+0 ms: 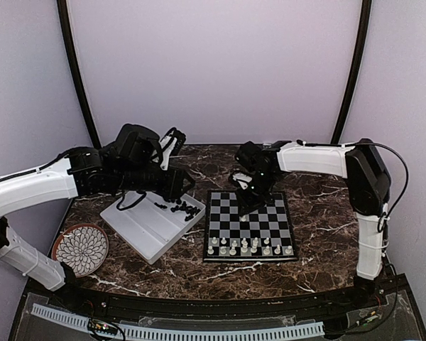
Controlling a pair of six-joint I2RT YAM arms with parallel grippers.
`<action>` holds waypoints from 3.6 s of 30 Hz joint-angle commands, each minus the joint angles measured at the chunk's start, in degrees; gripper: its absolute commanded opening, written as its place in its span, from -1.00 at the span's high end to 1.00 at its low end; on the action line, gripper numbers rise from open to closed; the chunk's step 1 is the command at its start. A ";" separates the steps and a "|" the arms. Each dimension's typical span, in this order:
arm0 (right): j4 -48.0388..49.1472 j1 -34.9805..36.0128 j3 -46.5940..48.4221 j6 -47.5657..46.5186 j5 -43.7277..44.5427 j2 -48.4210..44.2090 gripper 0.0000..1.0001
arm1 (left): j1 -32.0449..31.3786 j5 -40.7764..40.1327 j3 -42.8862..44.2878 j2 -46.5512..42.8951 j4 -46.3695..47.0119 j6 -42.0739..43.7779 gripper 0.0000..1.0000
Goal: Set up the chess pieces on the board
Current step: Pick up the pawn from the storage box, then place the pawn at g2, then pick up the pawn from the storage box.
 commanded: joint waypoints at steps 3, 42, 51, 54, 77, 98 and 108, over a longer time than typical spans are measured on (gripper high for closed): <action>-3.45 0.92 1.76 -0.90 2.78 1.17 0.50 | 0.21 -1.72 -0.80 -2.49 -2.21 -0.16 0.13; -7.71 1.15 -24.26 5.28 7.74 -27.37 0.94 | 0.38 0.30 2.17 2.88 -1.80 0.14 0.12; -3.90 1.25 -27.92 5.15 6.04 -26.51 0.92 | 0.36 0.27 1.99 2.88 -2.31 -0.81 0.12; -2.66 1.29 -28.52 5.28 5.91 -25.59 0.92 | 0.38 0.52 1.67 2.72 -2.35 -1.34 0.12; 0.04 1.67 -29.32 4.32 4.51 -22.14 0.82 | 0.39 0.99 -0.82 2.33 -5.17 -4.02 0.12; -8.18 1.88 -19.20 5.20 4.67 -25.47 0.58 | 10.09 8.28 2.18 15.23 -21.48 -4.95 0.08; -5.94 1.77 -20.31 5.07 1.67 -24.55 0.58 | 13.09 15.42 4.66 24.28 -28.88 0.46 0.05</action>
